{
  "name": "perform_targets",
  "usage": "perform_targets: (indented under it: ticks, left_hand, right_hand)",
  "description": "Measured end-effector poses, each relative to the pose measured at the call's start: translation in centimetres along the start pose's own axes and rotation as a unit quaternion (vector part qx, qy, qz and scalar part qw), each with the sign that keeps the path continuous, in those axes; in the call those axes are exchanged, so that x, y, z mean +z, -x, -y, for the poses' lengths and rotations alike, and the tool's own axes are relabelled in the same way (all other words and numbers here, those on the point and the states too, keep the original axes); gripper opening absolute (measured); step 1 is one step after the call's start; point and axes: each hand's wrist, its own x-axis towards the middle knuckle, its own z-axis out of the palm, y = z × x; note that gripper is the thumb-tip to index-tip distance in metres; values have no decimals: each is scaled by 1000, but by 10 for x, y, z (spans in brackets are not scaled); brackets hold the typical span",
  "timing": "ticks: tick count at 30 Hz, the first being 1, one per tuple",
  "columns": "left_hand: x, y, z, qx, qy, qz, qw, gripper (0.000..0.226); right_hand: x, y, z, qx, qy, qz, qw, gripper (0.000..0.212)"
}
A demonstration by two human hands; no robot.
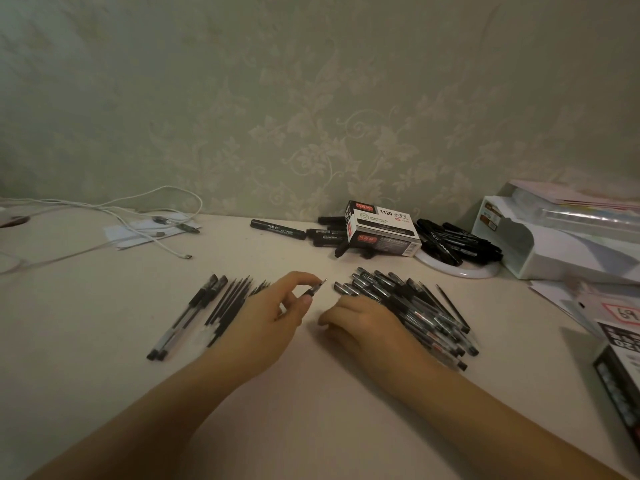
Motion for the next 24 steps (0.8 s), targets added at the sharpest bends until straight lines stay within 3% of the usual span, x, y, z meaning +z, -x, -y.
perform_targets:
  ticks: [2, 4, 7, 10, 15, 24]
  left_hand:
    - [0, 1, 0, 1, -4, 11, 1000, 25]
    - [-1, 1, 0, 1, -6, 20, 1000, 25]
    - [0, 1, -1, 2, -10, 38, 999, 23]
    - [1, 2, -3, 9, -11, 53, 998, 22]
    - [0, 4, -8, 26, -18, 74, 997, 22]
    - [-2, 5, -11, 56, -55, 65, 995, 14]
  right_hand:
    - [-1, 1, 1, 19, -6, -22, 1000, 18]
    - [-3, 0, 3, 79, -84, -80, 990, 16]
    - [-9, -1, 0, 217, -259, -159, 928, 12]
    - [-11, 0, -5, 277, -367, -169, 872, 17]
    - [-11, 0, -5, 261, -411, -124, 865, 23]
    - [-15, 2, -4, 240, -433, -92, 864, 17]
